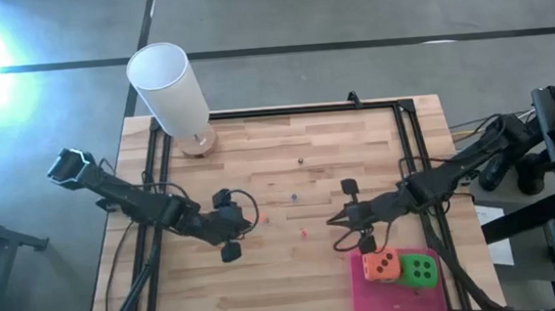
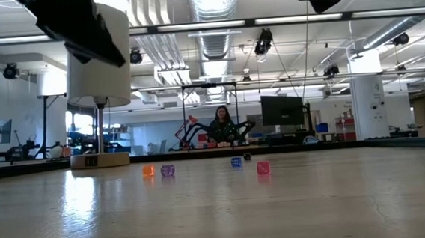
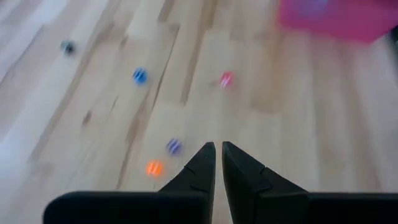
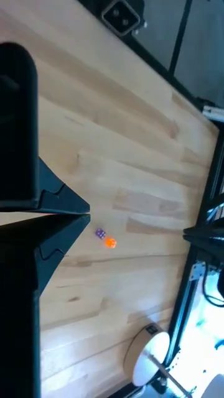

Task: Pick & Place Dice
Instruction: Adjust the small dice on the table, then put the small pink die into the bin

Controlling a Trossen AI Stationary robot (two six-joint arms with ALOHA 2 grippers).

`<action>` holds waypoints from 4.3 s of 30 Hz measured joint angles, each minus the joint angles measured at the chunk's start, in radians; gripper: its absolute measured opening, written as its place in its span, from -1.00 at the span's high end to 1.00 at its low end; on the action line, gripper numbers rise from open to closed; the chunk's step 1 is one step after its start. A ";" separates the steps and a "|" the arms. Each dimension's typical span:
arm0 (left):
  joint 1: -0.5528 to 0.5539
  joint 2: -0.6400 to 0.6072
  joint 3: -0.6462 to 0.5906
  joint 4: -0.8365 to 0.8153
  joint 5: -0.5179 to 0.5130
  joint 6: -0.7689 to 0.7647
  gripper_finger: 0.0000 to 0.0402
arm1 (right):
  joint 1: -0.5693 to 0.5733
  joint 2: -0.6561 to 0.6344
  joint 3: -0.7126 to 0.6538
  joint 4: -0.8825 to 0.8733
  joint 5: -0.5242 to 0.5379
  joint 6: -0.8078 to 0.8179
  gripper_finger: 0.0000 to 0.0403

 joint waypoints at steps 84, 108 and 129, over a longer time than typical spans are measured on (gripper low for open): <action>0.188 0.485 0.026 0.284 0.118 0.011 0.82 | -0.008 0.069 0.000 0.148 -0.001 0.044 0.96; 0.242 0.709 0.206 0.459 0.080 0.218 0.82 | -0.008 0.069 0.000 0.171 -0.001 0.043 0.96; 0.172 0.428 0.229 0.076 -0.132 0.209 0.82 | -0.033 0.072 -0.011 0.108 -0.011 0.094 0.96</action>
